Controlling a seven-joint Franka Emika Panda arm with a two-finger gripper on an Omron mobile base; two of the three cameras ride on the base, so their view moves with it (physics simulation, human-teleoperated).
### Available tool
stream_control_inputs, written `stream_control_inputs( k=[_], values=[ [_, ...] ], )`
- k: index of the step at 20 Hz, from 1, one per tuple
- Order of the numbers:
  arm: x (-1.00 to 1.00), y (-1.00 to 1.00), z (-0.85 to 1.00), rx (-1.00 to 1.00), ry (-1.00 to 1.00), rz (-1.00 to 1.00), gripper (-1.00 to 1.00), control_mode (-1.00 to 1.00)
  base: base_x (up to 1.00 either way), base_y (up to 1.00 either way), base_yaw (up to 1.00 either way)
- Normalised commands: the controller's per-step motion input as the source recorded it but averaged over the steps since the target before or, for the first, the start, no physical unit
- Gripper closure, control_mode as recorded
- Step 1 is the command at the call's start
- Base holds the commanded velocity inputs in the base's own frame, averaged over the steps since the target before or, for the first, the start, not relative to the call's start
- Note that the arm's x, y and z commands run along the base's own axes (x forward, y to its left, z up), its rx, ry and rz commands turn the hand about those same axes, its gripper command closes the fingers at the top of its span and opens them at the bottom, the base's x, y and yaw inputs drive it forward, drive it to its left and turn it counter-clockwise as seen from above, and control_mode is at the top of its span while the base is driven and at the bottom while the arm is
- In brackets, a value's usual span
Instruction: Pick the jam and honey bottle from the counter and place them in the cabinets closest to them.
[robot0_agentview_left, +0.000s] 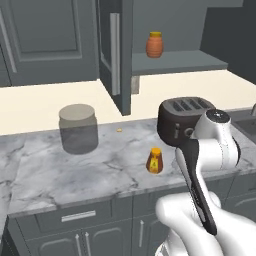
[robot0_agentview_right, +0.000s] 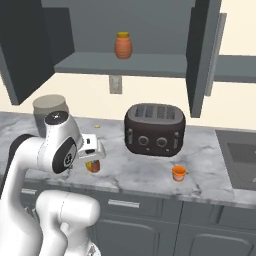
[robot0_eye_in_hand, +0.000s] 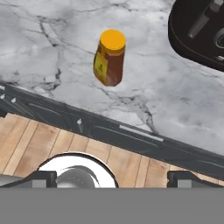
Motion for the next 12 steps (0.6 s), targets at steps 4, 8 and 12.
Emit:
stream_control_inputs(
  k=[4,8,12],
  values=[
    [0.0,0.0,0.0,0.0,0.0,0.0,-1.0,1.0,0.03,0.0,0.0],
    [0.0,0.0,0.0,0.0,0.0,0.0,-1.0,1.0,0.45,0.11,-0.04],
    [0.0,0.0,0.0,0.0,0.0,0.0,-1.0,1.0,0.67,0.02,0.0]
  ],
)
